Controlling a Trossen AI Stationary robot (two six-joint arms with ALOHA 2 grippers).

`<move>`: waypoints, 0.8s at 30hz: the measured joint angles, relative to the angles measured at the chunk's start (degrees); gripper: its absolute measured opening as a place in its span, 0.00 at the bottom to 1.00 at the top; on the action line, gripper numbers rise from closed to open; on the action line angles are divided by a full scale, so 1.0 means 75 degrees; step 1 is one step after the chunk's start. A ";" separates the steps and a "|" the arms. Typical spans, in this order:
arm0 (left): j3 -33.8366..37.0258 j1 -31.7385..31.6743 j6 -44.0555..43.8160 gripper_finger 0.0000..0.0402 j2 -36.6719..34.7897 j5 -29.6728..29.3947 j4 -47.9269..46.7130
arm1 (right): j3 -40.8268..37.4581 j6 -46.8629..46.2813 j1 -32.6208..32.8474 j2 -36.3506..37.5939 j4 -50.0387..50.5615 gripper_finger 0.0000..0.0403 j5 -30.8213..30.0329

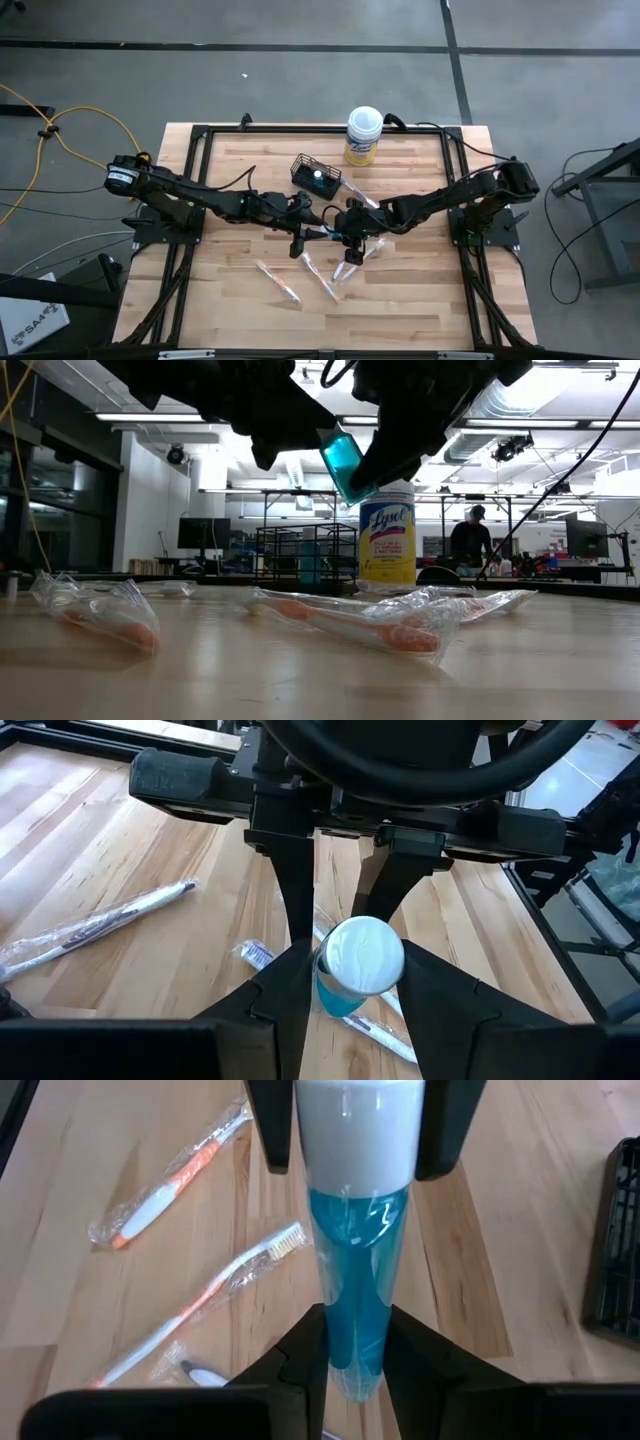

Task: Pick & Place toothbrushing station
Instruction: Put the blue mouthwash into the black mesh organizer

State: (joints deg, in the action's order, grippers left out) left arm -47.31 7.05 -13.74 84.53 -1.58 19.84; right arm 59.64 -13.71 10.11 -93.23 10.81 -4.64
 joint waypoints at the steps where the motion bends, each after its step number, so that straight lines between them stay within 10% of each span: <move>1: 0.0000 0.0000 0.0000 0.34 0.0000 0.0000 0.0000 | 0.0000 0.0003 0.0000 0.0000 0.0003 0.18 0.0000; 24: 0.0000 0.0000 0.0073 0.25 0.0000 -0.0006 0.0041 | -0.0006 0.0064 0.0003 0.0000 -0.0107 0.18 0.0020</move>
State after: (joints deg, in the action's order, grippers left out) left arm -47.31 7.05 -13.19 84.53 -1.63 20.14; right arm 59.59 -13.23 10.13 -93.23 10.00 -4.49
